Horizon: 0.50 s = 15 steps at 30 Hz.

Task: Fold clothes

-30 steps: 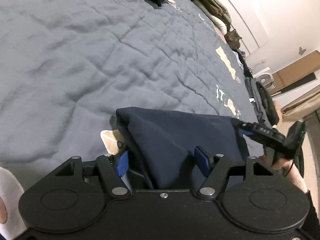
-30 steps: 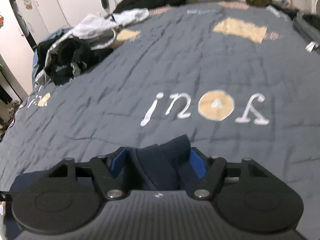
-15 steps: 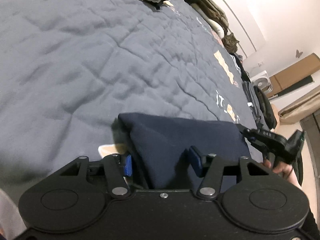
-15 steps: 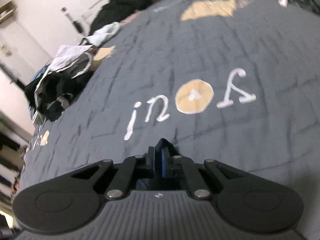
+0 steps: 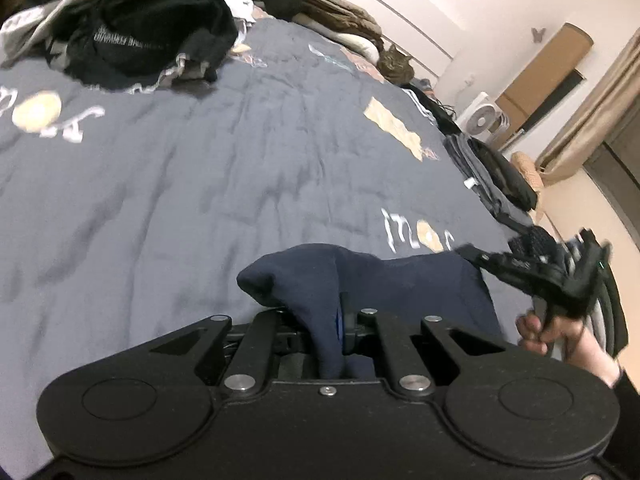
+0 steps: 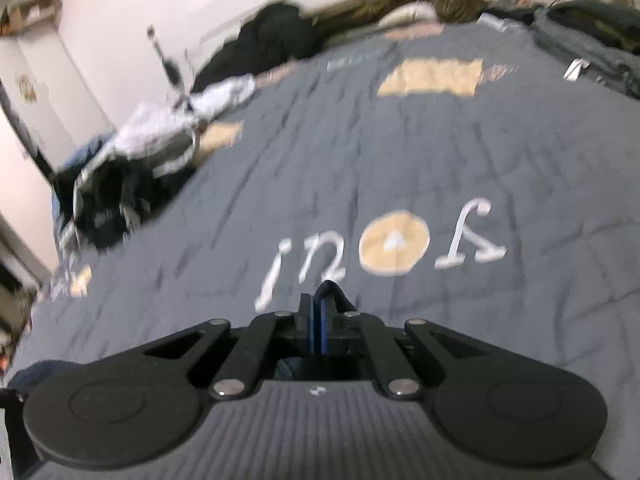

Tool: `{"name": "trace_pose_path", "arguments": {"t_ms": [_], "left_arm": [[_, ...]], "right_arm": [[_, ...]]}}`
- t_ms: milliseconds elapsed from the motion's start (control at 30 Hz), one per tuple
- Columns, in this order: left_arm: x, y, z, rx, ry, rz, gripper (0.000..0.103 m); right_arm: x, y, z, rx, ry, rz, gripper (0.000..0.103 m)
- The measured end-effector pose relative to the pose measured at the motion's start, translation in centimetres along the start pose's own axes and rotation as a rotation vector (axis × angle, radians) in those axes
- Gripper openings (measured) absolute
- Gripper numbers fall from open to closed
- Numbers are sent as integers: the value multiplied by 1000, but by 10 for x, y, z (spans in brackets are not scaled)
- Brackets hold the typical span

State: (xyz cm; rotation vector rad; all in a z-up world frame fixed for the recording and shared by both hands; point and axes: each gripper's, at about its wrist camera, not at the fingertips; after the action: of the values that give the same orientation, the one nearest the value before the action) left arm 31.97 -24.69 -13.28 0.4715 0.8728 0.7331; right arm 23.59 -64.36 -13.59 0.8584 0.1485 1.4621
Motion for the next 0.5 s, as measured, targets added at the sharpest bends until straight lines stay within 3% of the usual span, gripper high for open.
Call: {"name": "trace_pose_path", "arguments": {"t_ms": [67,133,233,367,433,500], "left_arm": [[6,-13,10,42,14,41,21],[15,-22,9,66,32,155,36],[29,-6,0,31,75,193,43],[21,41,-20,-55,83,127,55],[8,56,-33,-65,66,86,63],[-8,59,-52,-63,50,100,63]], "right_arm": [[-3,4,2,-53,-32,-10,3],[-6,-5,2,-40,-50,-44,3],[-13,-20,0,-6,-74,-103,6],[-26,-2,8,-11,-132,-104,7],[-20,15,11,-15,-84,-93,7],[-8,28,2,18,-29,-73,8]]}}
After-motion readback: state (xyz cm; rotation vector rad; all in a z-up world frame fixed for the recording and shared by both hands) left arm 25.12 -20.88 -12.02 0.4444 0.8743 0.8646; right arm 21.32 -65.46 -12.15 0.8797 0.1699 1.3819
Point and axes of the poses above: each gripper's, at about its wrist camera, not at the fingertips, and y roughly against the way its jaws point, x to its left, z to its top
